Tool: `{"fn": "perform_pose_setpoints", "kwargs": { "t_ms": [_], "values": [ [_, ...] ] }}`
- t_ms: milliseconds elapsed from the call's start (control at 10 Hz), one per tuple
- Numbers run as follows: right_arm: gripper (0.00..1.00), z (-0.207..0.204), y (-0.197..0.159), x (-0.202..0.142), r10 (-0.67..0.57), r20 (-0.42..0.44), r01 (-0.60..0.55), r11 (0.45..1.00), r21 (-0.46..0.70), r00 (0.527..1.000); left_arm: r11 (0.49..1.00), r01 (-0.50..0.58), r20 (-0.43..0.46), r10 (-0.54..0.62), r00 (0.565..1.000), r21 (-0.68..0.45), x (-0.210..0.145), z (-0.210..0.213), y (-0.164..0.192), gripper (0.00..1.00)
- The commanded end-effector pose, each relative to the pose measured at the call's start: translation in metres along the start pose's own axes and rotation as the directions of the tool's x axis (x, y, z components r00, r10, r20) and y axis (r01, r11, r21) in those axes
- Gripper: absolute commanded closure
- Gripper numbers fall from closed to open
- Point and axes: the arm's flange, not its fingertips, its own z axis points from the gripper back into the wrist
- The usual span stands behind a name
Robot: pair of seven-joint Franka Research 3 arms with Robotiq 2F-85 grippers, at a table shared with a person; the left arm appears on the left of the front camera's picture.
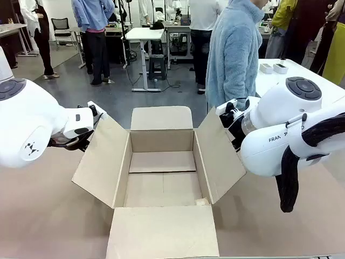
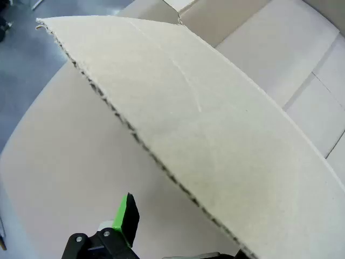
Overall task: Wrap the clocks to prevent damage.
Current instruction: Open the side flaps of the Package Box.
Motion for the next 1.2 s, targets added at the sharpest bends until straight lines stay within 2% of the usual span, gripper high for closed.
{"fn": "perform_pose_setpoints", "kwargs": {
  "t_ms": [0,1100],
  "values": [
    [0.00,-0.0002,0.0002,-0.0002,0.000,-0.001,0.000,1.000,0.000,1.000,1.000,0.000,0.000,0.000,1.000,0.000,0.0000,0.0001,-0.0001,0.00],
    [0.00,-0.0002,0.0002,-0.0002,0.000,-0.001,0.000,1.000,0.000,1.000,1.000,0.000,0.000,0.000,1.000,0.000,0.0000,0.0001,-0.0001,0.00]
  ]
}}
